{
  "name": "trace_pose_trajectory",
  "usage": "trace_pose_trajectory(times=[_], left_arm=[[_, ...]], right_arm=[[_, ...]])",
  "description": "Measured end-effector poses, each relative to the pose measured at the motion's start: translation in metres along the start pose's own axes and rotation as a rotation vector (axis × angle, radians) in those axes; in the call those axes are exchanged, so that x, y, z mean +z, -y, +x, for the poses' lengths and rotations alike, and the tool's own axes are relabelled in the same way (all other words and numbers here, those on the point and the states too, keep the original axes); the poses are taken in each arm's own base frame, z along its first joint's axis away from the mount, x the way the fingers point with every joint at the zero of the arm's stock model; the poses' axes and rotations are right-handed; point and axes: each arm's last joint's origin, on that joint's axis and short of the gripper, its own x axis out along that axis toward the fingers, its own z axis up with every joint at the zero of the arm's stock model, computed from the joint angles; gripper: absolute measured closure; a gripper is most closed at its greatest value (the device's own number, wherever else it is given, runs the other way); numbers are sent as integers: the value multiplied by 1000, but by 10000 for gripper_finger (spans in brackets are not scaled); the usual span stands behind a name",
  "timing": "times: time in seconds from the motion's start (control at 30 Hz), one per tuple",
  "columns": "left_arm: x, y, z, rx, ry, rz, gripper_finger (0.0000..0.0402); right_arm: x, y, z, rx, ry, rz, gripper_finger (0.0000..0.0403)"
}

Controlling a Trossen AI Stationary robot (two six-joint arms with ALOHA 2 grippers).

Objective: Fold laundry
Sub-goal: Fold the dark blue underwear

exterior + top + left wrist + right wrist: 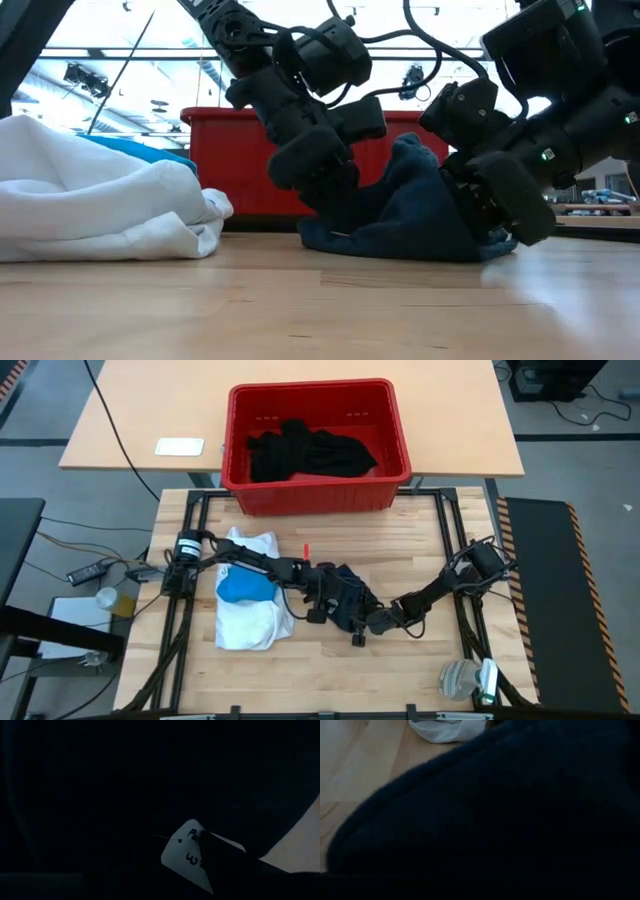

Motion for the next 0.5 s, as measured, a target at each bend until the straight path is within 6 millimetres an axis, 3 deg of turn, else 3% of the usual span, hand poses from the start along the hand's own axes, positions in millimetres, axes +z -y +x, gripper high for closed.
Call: trace_pose_trajectory(times=[0.23, 0.5], left_arm=[[-1, 0, 0, 1, -7, 0, 209], [0, 0, -1, 2, -10, -6, 209]], right_arm=[[16, 2, -27, 50, -111, 74, 197], [32, 6, -84, 12, -231, 140, 199]])
